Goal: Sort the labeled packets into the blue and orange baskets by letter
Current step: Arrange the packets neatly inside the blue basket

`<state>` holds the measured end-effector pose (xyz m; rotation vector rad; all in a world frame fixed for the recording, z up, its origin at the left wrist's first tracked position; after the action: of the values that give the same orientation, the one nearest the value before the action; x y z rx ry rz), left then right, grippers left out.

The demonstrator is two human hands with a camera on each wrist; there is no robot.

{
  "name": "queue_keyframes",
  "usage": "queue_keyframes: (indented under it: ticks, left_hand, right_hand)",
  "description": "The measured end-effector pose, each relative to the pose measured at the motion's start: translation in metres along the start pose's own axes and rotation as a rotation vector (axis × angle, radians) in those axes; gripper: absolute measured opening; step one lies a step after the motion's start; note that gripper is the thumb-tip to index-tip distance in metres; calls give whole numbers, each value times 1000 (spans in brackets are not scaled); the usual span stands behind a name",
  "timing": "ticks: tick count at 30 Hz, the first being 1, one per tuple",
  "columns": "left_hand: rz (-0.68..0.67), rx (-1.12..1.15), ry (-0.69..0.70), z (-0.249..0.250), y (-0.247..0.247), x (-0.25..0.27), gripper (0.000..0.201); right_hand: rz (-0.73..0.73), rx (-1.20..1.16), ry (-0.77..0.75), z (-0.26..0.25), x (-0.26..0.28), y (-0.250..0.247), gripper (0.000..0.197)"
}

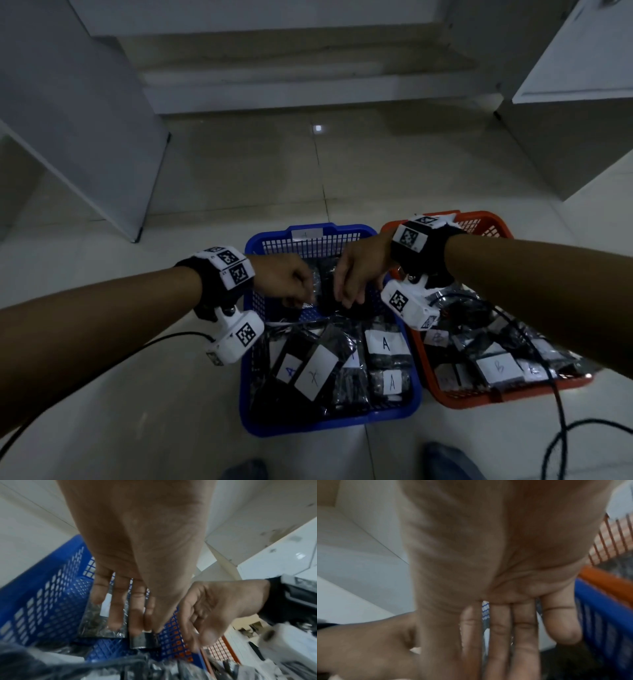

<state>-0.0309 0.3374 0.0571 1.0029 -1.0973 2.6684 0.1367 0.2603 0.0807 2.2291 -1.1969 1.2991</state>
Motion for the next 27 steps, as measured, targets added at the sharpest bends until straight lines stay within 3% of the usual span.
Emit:
queue_keyframes:
  ticks: [2, 6, 11, 17, 23, 27]
  left_hand:
    - [-39, -19, 4, 3, 2, 1, 14]
    - [-47, -222, -77, -5, 5, 5, 20]
    - [172, -315, -188, -30, -22, 14, 14]
    - [430, -252, -251, -47, -47, 24, 11]
    - [430, -220, -269, -49, -43, 25, 12]
    - [403, -234, -237, -42, -36, 22, 13]
  right_hand:
    - [-25, -80, -40, -5, 5, 13, 8]
    - [-92, -36, -92, -18, 13, 33, 28]
    - [-117, 107, -103, -24, 11, 43, 24]
    - [-53, -78, -147, -30, 26, -1, 23]
    - [226, -301, -86, -10, 19, -33, 24]
    - [322, -226, 48, 11, -20, -28, 22]
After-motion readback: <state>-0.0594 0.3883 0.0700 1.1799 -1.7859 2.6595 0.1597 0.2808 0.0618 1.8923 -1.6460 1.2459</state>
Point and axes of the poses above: each hand's wrist, its own x-axis away from the middle knuckle, its own y-axis out of the palm, z = x × y, the point moved 2 cm from there along -x, towards the middle knuckle, and after that the axes turned 12 degrees about -x, right-handed, at the moved point
